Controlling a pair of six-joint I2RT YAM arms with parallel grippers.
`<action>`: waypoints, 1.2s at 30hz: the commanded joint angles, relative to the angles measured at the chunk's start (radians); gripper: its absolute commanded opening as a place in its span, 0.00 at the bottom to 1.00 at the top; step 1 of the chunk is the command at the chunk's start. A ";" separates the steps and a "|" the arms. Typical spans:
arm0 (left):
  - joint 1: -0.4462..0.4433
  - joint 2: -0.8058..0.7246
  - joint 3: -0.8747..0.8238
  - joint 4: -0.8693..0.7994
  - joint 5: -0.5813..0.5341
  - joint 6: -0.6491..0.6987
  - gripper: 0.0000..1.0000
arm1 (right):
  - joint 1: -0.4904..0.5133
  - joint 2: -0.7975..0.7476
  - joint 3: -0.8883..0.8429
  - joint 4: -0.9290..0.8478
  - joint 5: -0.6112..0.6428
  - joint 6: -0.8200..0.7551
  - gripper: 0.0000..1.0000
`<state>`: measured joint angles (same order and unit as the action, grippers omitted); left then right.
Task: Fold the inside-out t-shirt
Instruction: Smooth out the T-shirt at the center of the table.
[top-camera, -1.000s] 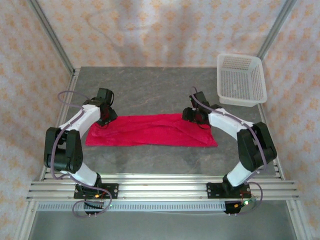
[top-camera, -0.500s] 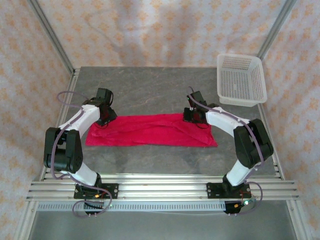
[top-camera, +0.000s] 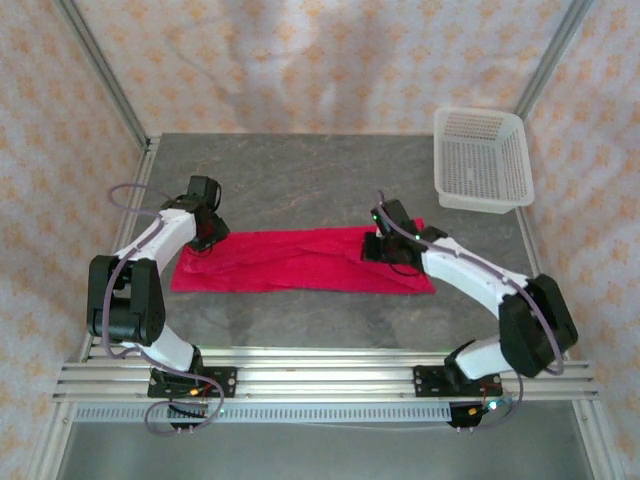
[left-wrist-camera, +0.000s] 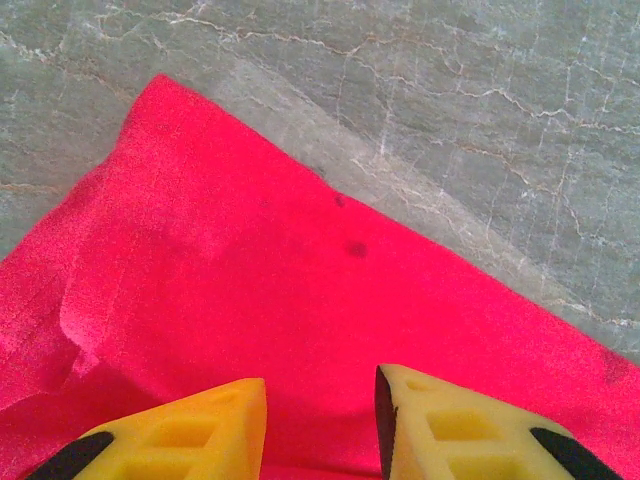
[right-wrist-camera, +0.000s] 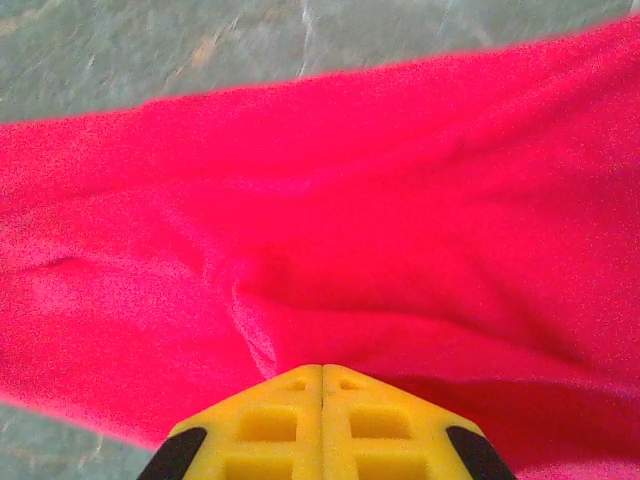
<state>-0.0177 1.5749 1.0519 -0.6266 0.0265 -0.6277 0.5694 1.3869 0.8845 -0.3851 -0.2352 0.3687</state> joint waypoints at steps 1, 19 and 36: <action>0.008 -0.038 -0.001 -0.022 -0.005 0.013 0.35 | 0.039 -0.066 -0.096 0.003 -0.040 0.066 0.00; 0.137 -0.081 0.017 -0.138 0.035 0.064 0.42 | 0.034 -0.130 -0.018 0.015 0.104 0.150 0.65; 0.343 -0.053 -0.127 0.017 0.297 0.019 0.43 | -0.035 0.177 0.161 0.057 -0.030 0.154 0.57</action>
<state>0.3218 1.5135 0.9482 -0.6598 0.2840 -0.5861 0.5339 1.5448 1.0142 -0.3416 -0.2520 0.5457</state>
